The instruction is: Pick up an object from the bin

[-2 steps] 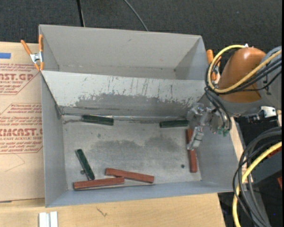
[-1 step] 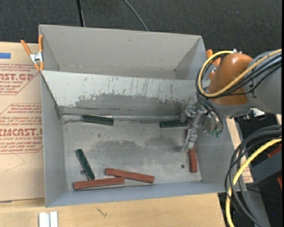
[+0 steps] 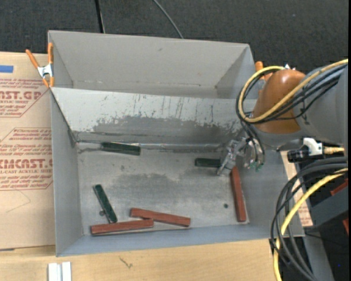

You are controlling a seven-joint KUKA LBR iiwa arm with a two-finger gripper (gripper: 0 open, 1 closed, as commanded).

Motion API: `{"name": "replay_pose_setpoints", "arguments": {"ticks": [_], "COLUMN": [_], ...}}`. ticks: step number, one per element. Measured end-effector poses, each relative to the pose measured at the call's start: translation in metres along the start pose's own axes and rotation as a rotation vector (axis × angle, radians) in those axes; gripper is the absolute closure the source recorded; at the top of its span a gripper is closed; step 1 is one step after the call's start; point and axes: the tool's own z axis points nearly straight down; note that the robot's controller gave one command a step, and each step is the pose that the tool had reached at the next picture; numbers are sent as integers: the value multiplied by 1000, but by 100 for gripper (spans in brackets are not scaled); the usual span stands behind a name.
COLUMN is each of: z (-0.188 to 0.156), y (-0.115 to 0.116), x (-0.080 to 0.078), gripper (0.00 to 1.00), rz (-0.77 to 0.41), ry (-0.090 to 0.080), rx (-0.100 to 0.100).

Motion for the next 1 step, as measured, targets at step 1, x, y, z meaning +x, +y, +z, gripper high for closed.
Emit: {"name": "replay_pose_setpoints", "arguments": {"ticks": [1], "z": [0], "y": [0], "x": [0], "gripper": [100], "rz": [0], "ry": [0], "rx": [0]}}
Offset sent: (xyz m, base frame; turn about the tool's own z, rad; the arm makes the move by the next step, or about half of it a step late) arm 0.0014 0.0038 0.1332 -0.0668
